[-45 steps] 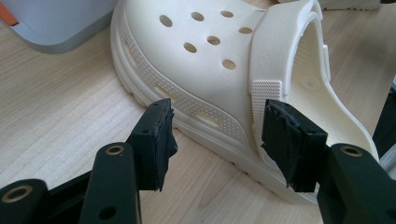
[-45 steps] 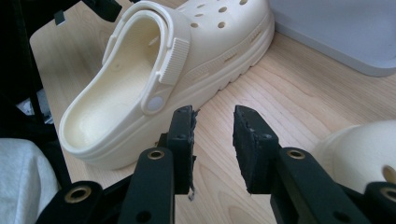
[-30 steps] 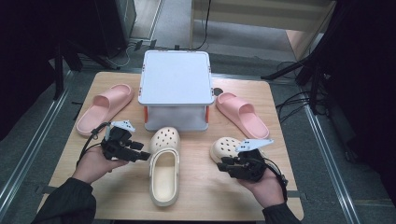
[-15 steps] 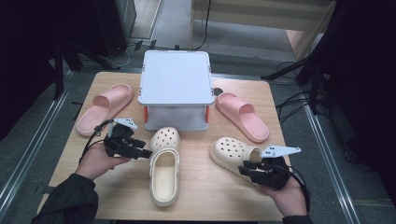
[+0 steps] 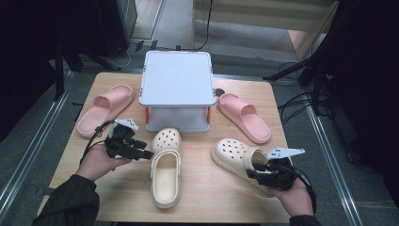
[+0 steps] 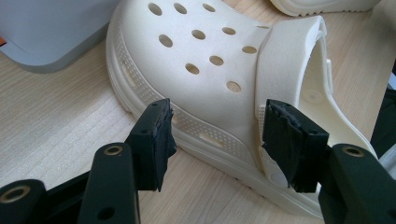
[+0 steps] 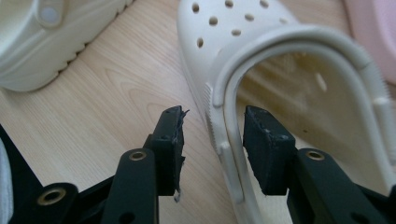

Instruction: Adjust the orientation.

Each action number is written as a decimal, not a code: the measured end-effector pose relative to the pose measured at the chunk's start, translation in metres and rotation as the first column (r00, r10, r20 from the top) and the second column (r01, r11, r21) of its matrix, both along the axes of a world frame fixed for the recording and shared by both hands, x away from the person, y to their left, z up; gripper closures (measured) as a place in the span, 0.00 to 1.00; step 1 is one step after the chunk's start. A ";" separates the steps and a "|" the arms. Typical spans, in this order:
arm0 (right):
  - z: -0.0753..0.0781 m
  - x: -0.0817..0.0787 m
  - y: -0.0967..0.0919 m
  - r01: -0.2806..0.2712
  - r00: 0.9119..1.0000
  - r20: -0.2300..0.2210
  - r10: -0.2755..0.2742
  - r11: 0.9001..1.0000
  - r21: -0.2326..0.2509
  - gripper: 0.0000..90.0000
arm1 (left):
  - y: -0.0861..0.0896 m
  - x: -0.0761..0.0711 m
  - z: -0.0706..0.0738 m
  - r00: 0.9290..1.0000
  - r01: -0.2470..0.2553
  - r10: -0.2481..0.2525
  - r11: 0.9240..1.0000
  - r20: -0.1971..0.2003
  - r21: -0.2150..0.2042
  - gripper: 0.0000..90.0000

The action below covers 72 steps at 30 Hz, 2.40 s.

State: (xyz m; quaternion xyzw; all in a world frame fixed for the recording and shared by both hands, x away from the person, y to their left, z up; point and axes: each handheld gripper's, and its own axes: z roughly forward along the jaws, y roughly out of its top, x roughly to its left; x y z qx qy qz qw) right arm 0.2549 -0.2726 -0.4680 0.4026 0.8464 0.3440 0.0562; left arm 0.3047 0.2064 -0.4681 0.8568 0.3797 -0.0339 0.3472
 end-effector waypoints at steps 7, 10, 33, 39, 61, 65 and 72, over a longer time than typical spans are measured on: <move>-0.013 0.015 0.008 -0.037 0.999 -0.035 0.036 0.999 -0.038 0.82 | 0.001 -0.001 -0.001 1.000 -0.002 0.002 1.000 0.002 0.003 0.47; -0.006 0.016 0.014 -0.031 1.000 0.003 0.031 0.998 -0.047 0.86 | 0.001 -0.001 0.000 1.000 -0.004 0.004 1.000 0.002 0.003 0.47; 0.020 0.033 0.096 -0.011 0.999 0.043 0.011 1.000 0.008 0.86 | 0.003 -0.009 0.000 1.000 -0.016 0.017 1.000 0.019 -0.005 0.53; 0.014 0.037 0.107 -0.009 0.999 0.031 0.009 1.000 0.003 0.86 | 0.004 -0.011 -0.001 1.000 -0.016 0.015 1.000 0.022 0.007 0.53; -0.006 0.027 0.156 -0.048 0.999 -0.004 0.047 0.999 -0.019 0.81 | 0.006 -0.019 -0.006 1.000 -0.008 0.007 1.000 0.030 0.023 0.51; -0.008 0.026 0.163 -0.054 0.998 -0.013 0.054 0.998 -0.009 0.78 | 0.006 -0.021 -0.006 1.000 -0.014 0.014 1.000 0.029 0.020 0.51; -0.008 0.026 0.168 -0.060 0.998 -0.030 0.062 0.997 0.049 0.72 | 0.004 -0.023 -0.006 0.999 -0.014 0.013 1.000 0.033 0.021 0.51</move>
